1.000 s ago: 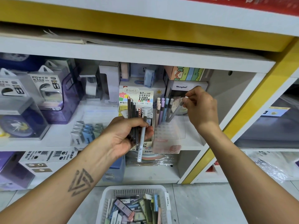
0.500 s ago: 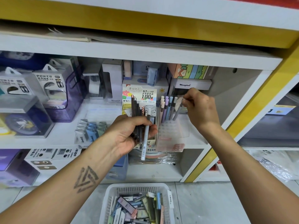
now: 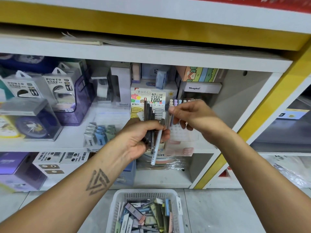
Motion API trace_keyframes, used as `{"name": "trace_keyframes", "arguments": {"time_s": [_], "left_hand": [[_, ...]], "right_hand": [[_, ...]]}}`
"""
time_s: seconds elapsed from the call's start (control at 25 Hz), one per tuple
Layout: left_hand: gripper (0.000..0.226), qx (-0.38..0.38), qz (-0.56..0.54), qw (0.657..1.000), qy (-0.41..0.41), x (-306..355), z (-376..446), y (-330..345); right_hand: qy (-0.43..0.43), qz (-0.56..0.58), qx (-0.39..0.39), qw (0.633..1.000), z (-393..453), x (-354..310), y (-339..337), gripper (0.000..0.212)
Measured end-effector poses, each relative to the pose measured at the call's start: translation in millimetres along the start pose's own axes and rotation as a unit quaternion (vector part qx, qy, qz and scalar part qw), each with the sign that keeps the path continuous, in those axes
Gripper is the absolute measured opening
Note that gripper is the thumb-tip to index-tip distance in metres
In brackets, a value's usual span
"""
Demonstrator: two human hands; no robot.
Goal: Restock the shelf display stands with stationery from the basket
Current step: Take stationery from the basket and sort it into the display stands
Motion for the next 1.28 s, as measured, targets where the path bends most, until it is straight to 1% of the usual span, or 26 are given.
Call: {"name": "trace_keyframes", "arguments": {"time_s": [0.04, 0.08, 0.16, 0.24, 0.28, 0.32, 0.36, 0.4, 0.48, 0.52, 0.6, 0.72, 0.84, 0.96, 1.08, 1.16, 1.28], "left_hand": [[0.01, -0.003, 0.002, 1.0, 0.005, 0.4, -0.6, 1.9], [0.011, -0.009, 0.005, 1.0, 0.01, 0.9, -1.3, 3.8], [0.015, -0.02, -0.001, 1.0, 0.015, 1.6, -3.0, 7.8], [0.01, -0.031, -0.029, 0.999, 0.006, 0.9, -3.6, 10.7], [0.008, -0.034, -0.043, 0.999, -0.001, 0.7, -3.8, 11.0], [0.007, -0.029, -0.048, 0.998, -0.005, 0.8, -3.6, 10.0], [0.009, -0.021, -0.047, 0.999, -0.007, 0.9, -2.6, 8.3], [0.011, -0.014, -0.042, 0.999, -0.007, 1.0, -1.7, 6.6], [0.012, -0.006, -0.035, 0.999, -0.008, 0.7, -0.6, 5.4], [0.012, -0.007, -0.032, 0.999, -0.01, -0.2, -0.2, 6.2], [0.009, -0.021, -0.024, 0.999, -0.014, -1.9, -0.2, 8.6], [0.01, -0.049, -0.018, 0.998, -0.026, -5.4, -1.9, 12.3], [0.009, -0.061, -0.023, 0.997, -0.034, -8.1, -2.4, 12.8], [0.008, -0.065, -0.032, 0.996, -0.046, -9.5, -2.8, 12.1], [0.007, -0.065, -0.044, 0.995, -0.057, -10.2, -3.4, 10.9], [0.009, -0.068, -0.046, 0.995, -0.061, -10.4, -3.8, 10.1], [0.009, -0.075, -0.041, 0.995, -0.059, -9.8, -4.2, 9.4]], "right_hand": [[0.014, 0.013, -0.029, 0.999, -2.1, 0.1, 8.7, 0.026], [0.021, 0.031, -0.039, 0.999, -3.5, 0.3, 15.4, 0.027], [0.039, 0.084, -0.024, 0.995, -2.9, 2.0, 20.7, 0.024], [0.044, 0.197, 0.014, 0.979, -1.5, -0.3, 12.6, 0.014], [0.03, 0.255, 0.052, 0.965, -0.2, -1.9, 0.6, 0.01], [0.004, 0.276, 0.106, 0.955, 0.4, -3.4, -16.9, 0.01], [-0.029, 0.252, 0.163, 0.953, -0.9, -6.2, -36.0, 0.009], [-0.062, 0.202, 0.211, 0.954, -3.2, -8.8, -52.3, 0.007], [-0.107, 0.077, 0.26, 0.957, -7.4, -9.6, -69.9, 0.006], [-0.118, 0.009, 0.264, 0.957, -8.3, -6.9, -71.6, 0.009], [-0.121, -0.108, 0.247, 0.955, -7.1, 1.2, -65.2, 0.014], [-0.126, -0.221, 0.216, 0.943, -0.2, 14.1, -51.1, 0.013], [-0.137, -0.245, 0.211, 0.936, 6.0, 19.4, -45.6, 0.012], [-0.14, -0.248, 0.212, 0.935, 8.8, 18.7, -44.7, 0.017], [-0.158, -0.247, 0.175, 0.94, 6.9, 15.6, -36.5, 0.02], [-0.173, -0.261, 0.154, 0.937, 7.2, 14.6, -30.7, 0.017], [-0.158, -0.302, 0.188, 0.921, 11.5, 15.9, -36.6, 0.006]]}}
Point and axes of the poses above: each hand's wrist, its own z-axis towards the middle knuckle, its own y-axis out of the palm, x = y × z, the point moved 6 cm from there along z, towards the middle knuckle, and after that the axes turned 1 degree about z, right-handed, at the moved point
